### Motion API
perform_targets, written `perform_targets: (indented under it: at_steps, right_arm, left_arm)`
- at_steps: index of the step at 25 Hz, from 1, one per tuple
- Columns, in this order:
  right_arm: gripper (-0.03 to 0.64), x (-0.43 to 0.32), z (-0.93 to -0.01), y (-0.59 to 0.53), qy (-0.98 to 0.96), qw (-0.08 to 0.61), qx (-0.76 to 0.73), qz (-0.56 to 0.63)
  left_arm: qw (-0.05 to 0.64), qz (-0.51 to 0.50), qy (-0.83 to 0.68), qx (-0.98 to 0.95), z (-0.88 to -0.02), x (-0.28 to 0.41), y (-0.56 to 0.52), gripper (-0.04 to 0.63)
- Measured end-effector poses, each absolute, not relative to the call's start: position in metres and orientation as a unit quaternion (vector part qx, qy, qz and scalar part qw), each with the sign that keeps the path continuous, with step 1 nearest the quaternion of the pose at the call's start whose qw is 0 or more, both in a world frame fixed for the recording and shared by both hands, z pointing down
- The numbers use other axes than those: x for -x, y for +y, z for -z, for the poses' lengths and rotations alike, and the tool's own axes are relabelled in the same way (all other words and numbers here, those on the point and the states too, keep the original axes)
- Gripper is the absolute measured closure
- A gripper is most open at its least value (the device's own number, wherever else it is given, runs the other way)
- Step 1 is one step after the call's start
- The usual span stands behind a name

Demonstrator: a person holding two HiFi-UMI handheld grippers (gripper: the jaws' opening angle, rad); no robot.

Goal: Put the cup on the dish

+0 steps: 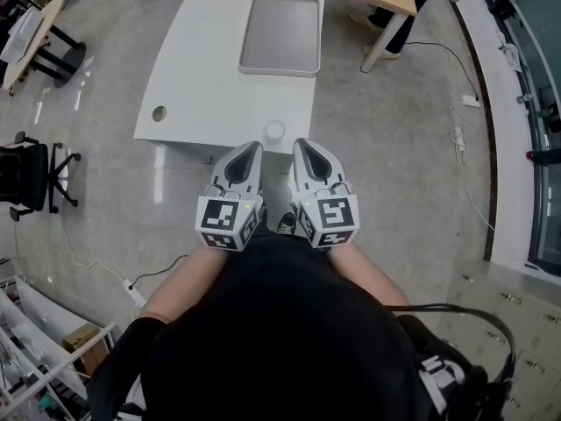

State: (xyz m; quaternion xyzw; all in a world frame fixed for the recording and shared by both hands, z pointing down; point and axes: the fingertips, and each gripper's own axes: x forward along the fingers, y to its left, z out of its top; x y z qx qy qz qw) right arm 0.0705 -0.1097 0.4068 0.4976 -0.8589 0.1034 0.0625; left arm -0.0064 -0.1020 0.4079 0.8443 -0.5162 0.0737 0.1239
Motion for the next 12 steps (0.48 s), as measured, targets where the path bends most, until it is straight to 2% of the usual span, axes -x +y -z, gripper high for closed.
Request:
perform_targets:
  at_steps: [12]
  right_arm:
    - [0.601, -0.042, -0.453, -0.155, -0.858, 0.115, -0.486, -0.126]
  left_arm:
    - [0.148, -0.113, -0.490, -0.851, -0.453, 0.020, -0.162, 0.589]
